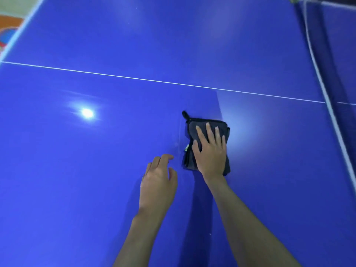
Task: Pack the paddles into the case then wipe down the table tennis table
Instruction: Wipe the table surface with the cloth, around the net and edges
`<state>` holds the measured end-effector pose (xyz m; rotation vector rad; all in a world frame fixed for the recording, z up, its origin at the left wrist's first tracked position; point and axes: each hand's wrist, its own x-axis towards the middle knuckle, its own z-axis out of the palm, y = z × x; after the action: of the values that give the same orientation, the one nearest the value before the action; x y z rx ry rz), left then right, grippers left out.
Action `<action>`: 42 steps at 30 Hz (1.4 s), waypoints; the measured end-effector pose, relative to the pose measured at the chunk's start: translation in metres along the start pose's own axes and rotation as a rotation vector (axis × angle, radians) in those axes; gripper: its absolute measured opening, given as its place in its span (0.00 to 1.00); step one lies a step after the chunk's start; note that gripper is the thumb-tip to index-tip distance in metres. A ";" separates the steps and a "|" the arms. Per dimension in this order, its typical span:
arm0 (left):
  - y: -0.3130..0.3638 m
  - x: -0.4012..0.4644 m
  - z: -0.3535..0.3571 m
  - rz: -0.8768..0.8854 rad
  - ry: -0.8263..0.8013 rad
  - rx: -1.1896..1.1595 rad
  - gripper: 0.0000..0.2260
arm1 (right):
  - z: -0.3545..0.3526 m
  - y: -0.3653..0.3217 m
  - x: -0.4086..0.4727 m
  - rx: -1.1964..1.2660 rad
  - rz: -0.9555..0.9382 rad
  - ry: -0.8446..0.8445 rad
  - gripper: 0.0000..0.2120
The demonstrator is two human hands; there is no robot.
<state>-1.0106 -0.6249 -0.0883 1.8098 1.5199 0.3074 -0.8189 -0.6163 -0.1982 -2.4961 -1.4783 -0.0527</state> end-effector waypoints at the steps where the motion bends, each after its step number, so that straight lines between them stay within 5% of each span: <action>1: 0.000 -0.002 -0.001 0.028 -0.028 -0.002 0.15 | -0.004 0.002 -0.019 -0.004 0.011 -0.006 0.25; 9: 0.012 -0.003 0.010 -0.088 0.010 -0.011 0.10 | -0.031 0.004 -0.144 -0.087 0.123 -0.050 0.26; 21: 0.025 0.029 0.050 0.006 0.145 -0.123 0.12 | -0.008 0.046 0.029 -0.044 0.024 -0.013 0.28; 31: 0.032 0.085 0.074 0.144 0.252 0.055 0.13 | 0.013 0.079 0.181 0.002 -0.043 0.043 0.28; 42: 0.036 0.049 0.086 0.266 0.208 0.157 0.13 | 0.000 0.087 0.104 0.009 -0.071 0.034 0.27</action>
<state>-0.9180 -0.6132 -0.1379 2.1668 1.4748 0.5313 -0.6924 -0.5674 -0.1987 -2.4229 -1.5504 -0.0999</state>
